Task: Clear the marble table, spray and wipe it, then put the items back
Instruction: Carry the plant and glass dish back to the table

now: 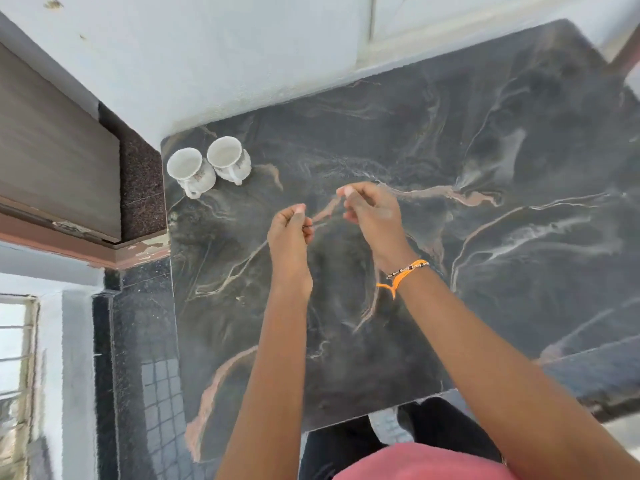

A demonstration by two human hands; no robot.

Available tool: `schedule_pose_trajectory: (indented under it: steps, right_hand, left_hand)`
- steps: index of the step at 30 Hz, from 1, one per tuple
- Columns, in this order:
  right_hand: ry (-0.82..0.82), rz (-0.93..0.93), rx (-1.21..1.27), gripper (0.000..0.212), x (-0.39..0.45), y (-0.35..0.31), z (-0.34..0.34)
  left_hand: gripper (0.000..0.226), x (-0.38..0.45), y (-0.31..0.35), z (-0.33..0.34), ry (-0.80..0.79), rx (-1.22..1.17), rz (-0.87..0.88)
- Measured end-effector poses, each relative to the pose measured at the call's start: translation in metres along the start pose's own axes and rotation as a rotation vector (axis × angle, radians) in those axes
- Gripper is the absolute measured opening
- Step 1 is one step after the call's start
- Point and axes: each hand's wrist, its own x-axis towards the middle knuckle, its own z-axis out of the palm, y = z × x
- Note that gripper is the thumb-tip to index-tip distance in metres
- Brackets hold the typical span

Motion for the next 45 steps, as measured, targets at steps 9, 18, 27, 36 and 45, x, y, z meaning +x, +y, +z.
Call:
schedule_pose_trajectory:
  steps: [9,18,27,36,45]
  right_hand:
    - [0.220,0.013,0.106,0.013,-0.040,0.001,-0.243]
    - [0.578,0.021,0.178,0.014,-0.071,0.023,-0.455]
    - [0.798,0.083,0.236,0.017,-0.054,0.046,-0.613]
    - [0.847,0.185,0.184,0.013,0.018,0.064,-0.774]
    - [0.852,0.393,0.194,0.022,0.113,0.132,-0.934]
  left_hand:
    - [0.018,-0.118,-0.077,0.187,-0.321,0.168,0.000]
    - [0.016,-0.228,-0.155,0.371,-0.727,0.353,-0.016]
    - [0.019,-0.277,-0.222,0.524,-0.948,0.529,-0.061]
    - [0.011,-0.286,-0.267,0.691,-1.021,0.712,-0.048]
    - [0.010,-0.272,-0.334,0.818,-0.957,0.963,-0.110]
